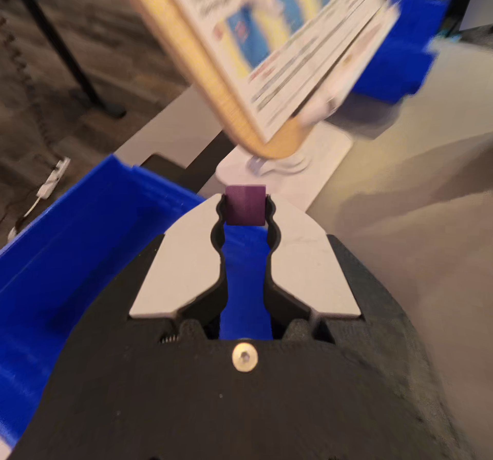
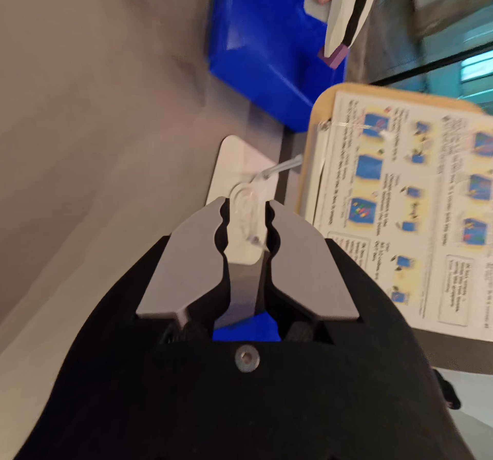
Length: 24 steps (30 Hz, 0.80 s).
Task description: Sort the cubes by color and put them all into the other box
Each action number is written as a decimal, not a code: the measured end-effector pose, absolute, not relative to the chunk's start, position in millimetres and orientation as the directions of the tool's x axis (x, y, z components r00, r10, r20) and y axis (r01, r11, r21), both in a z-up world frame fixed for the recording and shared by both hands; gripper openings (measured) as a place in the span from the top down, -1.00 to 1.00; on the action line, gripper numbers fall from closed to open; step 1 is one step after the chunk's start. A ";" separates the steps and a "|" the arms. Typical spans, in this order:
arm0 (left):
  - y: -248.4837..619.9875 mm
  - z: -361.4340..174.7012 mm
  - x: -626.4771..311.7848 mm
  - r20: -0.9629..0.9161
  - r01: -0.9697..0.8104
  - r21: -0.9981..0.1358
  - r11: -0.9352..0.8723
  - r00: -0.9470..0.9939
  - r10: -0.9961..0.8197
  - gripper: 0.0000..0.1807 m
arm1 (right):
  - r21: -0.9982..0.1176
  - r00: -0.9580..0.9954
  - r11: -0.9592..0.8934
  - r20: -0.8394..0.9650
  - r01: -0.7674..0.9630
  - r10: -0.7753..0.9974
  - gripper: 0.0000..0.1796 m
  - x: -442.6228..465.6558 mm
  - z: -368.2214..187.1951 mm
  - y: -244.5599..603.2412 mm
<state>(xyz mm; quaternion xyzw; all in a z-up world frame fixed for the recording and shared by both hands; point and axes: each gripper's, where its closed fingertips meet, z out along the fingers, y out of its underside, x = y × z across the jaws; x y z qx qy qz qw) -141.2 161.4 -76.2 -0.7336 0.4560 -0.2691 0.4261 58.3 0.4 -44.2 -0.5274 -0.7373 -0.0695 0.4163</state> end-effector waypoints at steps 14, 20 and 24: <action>13.7 31.5 -6.4 0.168 0.072 -0.981 -0.182 -0.163 -0.972 0.69 | -0.421 0.244 0.726 0.907 0.545 0.343 0.46 1.4 12.8 7.7; -5.7 32.7 28.6 0.193 0.123 -0.964 -0.237 -0.291 -0.937 0.70 | -0.403 0.311 0.775 0.909 0.486 0.278 0.48 10.2 33.9 -4.6; -10.9 36.4 34.1 0.211 0.147 -0.950 -0.275 -0.344 -0.915 0.70 | -0.376 0.283 0.780 0.922 0.501 0.263 0.58 12.1 31.9 -4.7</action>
